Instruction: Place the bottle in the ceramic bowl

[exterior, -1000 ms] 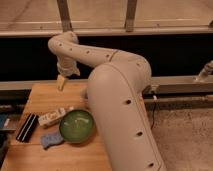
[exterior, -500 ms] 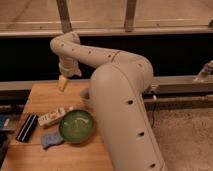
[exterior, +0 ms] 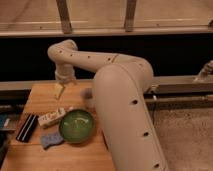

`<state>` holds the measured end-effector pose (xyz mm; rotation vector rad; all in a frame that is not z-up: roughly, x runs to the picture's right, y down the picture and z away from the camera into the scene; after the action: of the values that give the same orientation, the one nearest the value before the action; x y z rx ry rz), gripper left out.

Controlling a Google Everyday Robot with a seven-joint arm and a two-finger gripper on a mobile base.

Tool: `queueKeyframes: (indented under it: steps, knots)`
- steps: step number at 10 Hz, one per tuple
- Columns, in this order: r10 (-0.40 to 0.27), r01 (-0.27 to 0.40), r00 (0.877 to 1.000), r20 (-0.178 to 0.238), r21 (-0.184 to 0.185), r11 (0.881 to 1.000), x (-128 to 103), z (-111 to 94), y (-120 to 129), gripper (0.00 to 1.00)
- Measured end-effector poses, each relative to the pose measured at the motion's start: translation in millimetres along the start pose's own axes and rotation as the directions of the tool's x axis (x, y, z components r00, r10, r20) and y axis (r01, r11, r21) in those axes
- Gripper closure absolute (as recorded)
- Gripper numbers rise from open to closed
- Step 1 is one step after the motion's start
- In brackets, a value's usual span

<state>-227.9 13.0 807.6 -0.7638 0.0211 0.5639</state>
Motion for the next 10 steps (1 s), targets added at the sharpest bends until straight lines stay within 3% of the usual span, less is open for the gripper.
queueKeyframes:
  steps: [2,5,7,10]
  knots:
    - [-0.041,0.041,0.999,-0.001,-0.008,0.999,-12.1,6.1,16.7,0.2]
    - [-0.121,0.121,0.993,-0.001,-0.049,0.991,-30.2,23.2,49.0,0.2]
    - [-0.188,0.186,0.982,-0.01,-0.082,0.979,-39.9,29.8,73.2,0.2]
    - [-0.184,0.182,0.983,-0.017,-0.079,0.98,-37.2,29.6,69.5,0.2]
